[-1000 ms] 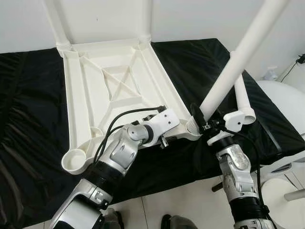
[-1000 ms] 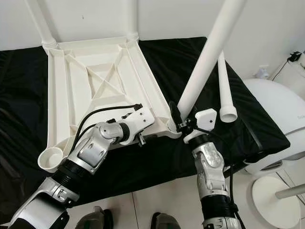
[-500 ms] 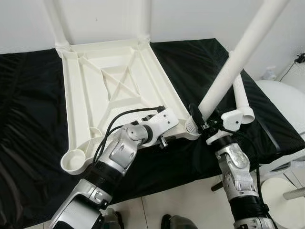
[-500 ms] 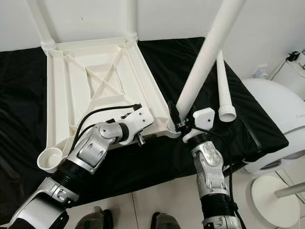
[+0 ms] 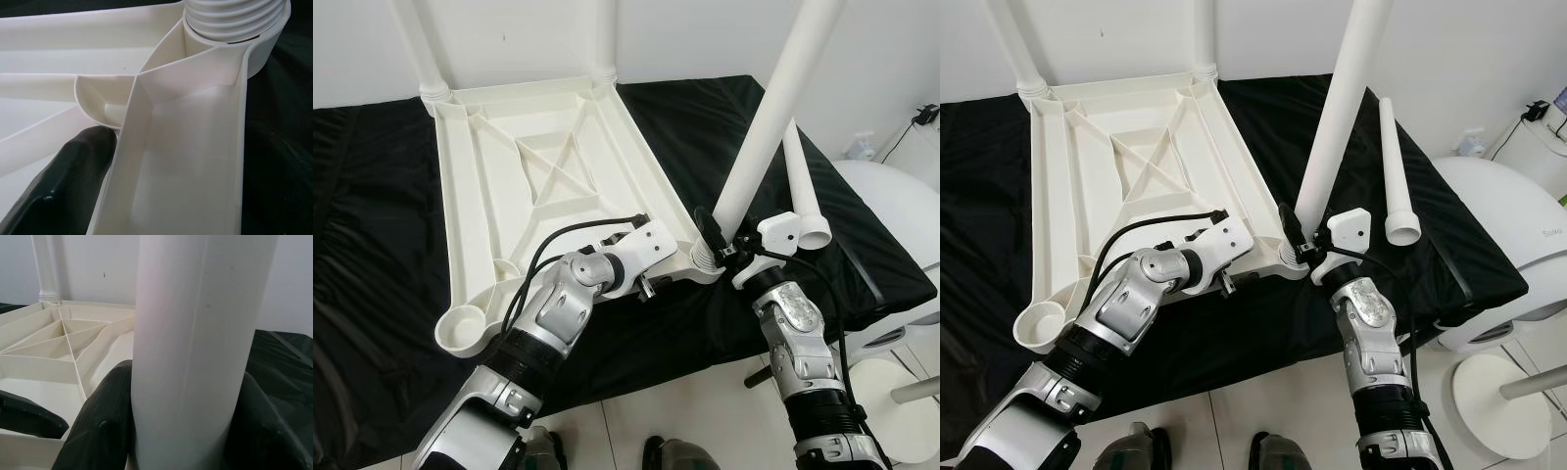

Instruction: Building children table

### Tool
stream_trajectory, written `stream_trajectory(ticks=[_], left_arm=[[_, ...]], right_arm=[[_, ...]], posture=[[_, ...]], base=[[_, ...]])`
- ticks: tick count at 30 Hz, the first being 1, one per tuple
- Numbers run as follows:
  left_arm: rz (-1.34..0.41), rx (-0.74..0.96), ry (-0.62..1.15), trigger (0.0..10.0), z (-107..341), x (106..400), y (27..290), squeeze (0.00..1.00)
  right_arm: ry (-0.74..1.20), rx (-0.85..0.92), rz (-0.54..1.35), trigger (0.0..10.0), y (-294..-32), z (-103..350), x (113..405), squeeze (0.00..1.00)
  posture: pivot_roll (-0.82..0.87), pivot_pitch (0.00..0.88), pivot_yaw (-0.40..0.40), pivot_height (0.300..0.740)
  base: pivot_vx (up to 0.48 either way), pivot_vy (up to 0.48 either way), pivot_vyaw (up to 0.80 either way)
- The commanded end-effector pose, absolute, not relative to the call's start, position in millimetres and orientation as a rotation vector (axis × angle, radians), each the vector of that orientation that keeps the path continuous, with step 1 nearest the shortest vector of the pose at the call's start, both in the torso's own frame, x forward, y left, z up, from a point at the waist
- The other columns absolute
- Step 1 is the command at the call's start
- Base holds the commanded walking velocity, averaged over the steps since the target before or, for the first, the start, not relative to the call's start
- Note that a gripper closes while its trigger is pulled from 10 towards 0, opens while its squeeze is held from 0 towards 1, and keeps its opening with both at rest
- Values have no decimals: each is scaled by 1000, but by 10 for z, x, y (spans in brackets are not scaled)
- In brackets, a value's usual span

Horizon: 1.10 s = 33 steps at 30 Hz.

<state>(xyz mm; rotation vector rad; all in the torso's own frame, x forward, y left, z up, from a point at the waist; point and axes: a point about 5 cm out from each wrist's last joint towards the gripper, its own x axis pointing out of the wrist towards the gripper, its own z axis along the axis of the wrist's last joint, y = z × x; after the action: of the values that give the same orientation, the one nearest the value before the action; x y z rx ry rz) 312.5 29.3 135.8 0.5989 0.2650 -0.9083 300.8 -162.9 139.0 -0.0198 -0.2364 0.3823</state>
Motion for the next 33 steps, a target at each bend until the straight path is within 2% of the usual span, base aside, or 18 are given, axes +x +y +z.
stream_trajectory(ticks=[1, 33], left_arm=[[-785, 624, 345, 10000, 1172, 3148, 442, 0], [-786, 623, 346, 10000, 1182, 3138, 442, 0]], right_arm=[[-42, -32, 352, 10000, -1704, 1042, 2958, 0], [-43, 7, 248, 10000, -1633, 980, 2802, 0]], posture=[[-15, 93, -3, 740], [-21, 102, -5, 740]], base=[[0, 0, 0], [0, 0, 0]])
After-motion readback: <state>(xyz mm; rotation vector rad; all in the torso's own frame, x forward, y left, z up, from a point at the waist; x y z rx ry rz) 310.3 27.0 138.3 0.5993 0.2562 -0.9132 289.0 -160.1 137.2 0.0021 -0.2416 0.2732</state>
